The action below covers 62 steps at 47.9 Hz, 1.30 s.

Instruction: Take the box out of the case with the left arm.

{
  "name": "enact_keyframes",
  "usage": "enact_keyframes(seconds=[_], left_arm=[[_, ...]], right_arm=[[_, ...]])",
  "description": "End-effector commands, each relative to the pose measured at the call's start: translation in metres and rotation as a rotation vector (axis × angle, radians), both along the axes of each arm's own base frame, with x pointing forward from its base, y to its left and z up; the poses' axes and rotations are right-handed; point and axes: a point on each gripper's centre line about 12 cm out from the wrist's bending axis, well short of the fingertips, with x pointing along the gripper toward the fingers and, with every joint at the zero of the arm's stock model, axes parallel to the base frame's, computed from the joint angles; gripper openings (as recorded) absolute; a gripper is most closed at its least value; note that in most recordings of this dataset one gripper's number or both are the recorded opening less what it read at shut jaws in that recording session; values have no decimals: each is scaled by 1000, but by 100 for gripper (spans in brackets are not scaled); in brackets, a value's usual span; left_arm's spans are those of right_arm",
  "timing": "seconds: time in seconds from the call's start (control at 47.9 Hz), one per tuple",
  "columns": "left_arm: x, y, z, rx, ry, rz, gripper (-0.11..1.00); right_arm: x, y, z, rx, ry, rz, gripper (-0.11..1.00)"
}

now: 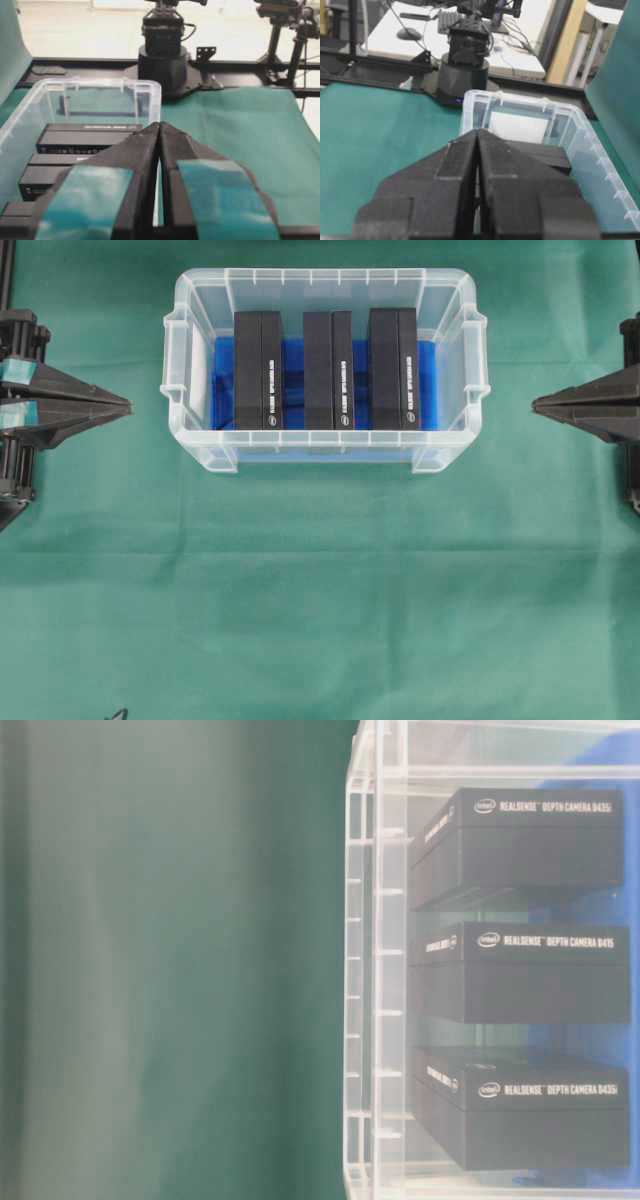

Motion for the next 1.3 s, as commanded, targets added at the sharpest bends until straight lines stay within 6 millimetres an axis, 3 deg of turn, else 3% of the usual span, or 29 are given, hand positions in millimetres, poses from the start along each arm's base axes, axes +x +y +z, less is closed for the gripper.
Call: enact_keyframes(seconds=[0.0, 0.439, 0.585, 0.815, 0.94, 1.087, 1.275], left_arm=[[0, -2, 13, 9, -32, -10, 2], [1, -2, 24, -5, -21, -9, 1], [1, -3, 50, -34, -18, -18, 1], [-3, -4, 97, -76, 77, -24, 1], [-5, -4, 114, -81, 102, -22, 1], [-6, -4, 117, -82, 117, -21, 1], [-4, -4, 105, -119, 250, -12, 1]], right_arm=[[1, -1, 7, 3, -17, -3, 0], [2, -1, 22, 8, 21, -3, 0], [4, -1, 47, 34, 43, -2, 0], [5, -1, 103, 58, 64, -1, 0], [6, -1, 119, 58, 90, -2, 0], [10, -1, 117, 63, 147, -3, 0], [9, -1, 109, 116, 243, -9, 0]])
